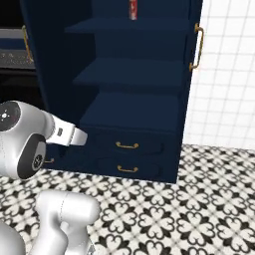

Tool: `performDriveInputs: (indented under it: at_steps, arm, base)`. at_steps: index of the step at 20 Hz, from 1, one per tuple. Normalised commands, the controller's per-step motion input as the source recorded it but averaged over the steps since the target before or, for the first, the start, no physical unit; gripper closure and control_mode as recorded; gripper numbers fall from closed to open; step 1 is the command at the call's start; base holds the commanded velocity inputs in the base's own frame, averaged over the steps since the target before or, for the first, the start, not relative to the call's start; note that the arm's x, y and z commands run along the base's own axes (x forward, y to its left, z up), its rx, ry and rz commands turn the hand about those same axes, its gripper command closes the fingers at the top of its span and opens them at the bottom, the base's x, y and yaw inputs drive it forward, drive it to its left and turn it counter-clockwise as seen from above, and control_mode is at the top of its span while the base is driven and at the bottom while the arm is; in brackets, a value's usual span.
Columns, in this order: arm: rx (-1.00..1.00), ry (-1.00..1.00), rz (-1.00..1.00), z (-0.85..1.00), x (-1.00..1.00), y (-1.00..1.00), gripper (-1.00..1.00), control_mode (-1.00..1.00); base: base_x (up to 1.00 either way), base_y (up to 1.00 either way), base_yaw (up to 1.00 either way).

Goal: Pick the honey bottle and place it on the digital scale for weighing, and close the cabinet.

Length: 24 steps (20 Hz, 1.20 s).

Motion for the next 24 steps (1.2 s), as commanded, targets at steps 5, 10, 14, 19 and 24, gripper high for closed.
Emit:
performDriveInputs:
  at_steps: [5,10,14,19,24]
  arm:
    - [0.00,0.00,0.00,0.00,0.00,0.00,-1.00,1.00]
    - [0.00,0.00,0.00,0.00,0.00,0.00,-1.00,1.00]
    - [0.00,0.00,0.00,0.00,0.00,0.00,-1.00,1.00]
    - [0.00,0.00,0.00,0.00,0.00,0.00,-1.00,1.00]
    - [0.00,0.00,0.00,0.00,0.00,0.00,-1.00,1.00]
  base:
    - [0.61,0.05,-0.11]
    - [0.83,-0.30,0.07]
    - [0.67,-0.30,0.12]
    - [0.72,-0.22,0.09]
    - [0.49,-0.15,0.06]
